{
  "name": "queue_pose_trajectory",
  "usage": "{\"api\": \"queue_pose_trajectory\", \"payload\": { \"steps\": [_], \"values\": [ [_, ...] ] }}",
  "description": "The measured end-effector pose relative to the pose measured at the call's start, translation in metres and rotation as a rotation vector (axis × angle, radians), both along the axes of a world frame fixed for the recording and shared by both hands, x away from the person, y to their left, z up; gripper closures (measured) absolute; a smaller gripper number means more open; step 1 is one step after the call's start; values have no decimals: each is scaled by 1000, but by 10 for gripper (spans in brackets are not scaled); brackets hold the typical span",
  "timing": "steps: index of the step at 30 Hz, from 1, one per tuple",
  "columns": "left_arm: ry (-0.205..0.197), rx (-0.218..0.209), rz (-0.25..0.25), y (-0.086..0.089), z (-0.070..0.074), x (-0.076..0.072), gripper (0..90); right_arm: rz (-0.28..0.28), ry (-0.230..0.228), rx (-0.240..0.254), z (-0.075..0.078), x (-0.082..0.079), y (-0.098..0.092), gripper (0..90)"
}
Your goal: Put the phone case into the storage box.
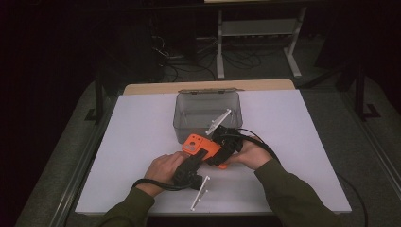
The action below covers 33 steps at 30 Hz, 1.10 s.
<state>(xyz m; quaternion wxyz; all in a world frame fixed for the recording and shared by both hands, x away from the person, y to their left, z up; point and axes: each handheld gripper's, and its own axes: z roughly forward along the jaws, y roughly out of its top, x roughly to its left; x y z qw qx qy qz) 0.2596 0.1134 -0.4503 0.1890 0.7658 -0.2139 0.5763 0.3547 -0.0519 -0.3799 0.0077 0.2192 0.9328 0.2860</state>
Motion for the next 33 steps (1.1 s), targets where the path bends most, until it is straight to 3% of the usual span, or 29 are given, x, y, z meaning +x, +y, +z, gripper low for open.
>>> {"api": "queue_pose_trajectory", "payload": {
  "steps": [9, 26, 33],
  "values": [
    [-38, 19, -3, 1, 0, -1, 770, -2, 30, 18, 0, 3, -2, 153],
    [-34, 18, -2, 2, 1, -1, 791, -15, 113, 79, -3, 10, -8, 153],
    [-21, 9, 18, 4, 3, 1, 793, -23, 80, 83, -2, 10, -10, 111]
  ]
}}
